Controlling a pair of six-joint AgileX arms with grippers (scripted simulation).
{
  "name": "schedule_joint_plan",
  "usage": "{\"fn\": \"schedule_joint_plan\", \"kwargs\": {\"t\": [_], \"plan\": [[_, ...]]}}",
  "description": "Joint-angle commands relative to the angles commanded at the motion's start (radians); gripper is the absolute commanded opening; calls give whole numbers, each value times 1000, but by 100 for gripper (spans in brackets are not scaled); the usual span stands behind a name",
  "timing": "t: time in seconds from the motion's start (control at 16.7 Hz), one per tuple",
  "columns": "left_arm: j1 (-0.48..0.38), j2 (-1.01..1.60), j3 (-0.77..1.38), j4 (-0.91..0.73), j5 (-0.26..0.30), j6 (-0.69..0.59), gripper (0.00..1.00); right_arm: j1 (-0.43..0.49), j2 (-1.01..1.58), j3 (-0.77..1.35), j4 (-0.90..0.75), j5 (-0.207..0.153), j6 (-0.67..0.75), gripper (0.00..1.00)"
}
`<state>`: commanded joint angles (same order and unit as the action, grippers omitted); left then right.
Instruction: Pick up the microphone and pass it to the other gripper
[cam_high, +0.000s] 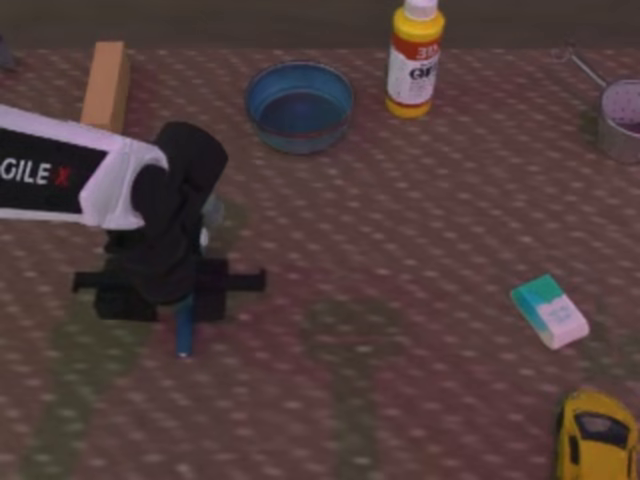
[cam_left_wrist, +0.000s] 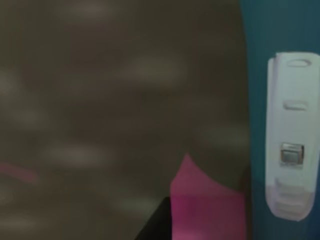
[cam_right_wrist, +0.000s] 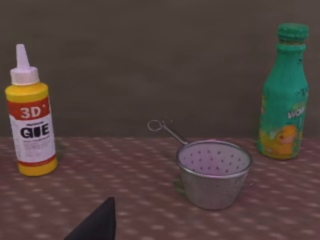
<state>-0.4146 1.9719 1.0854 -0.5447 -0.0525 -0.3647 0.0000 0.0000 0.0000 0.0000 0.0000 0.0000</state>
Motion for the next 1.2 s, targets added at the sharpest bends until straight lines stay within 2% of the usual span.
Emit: {"fn": "schedule_joint_plan", "kwargs": {"t": [0.18,0.42,1.2], "plan": [[-1,-6,-6,33,12,10,0,0,0,0,0,0,0,100],[3,-43,-44,216,75,58,0,0,0,0,0,0,0,100],[36,-310,-337,1264,421,328,0,0,0,0,0,0,0,100]]}}
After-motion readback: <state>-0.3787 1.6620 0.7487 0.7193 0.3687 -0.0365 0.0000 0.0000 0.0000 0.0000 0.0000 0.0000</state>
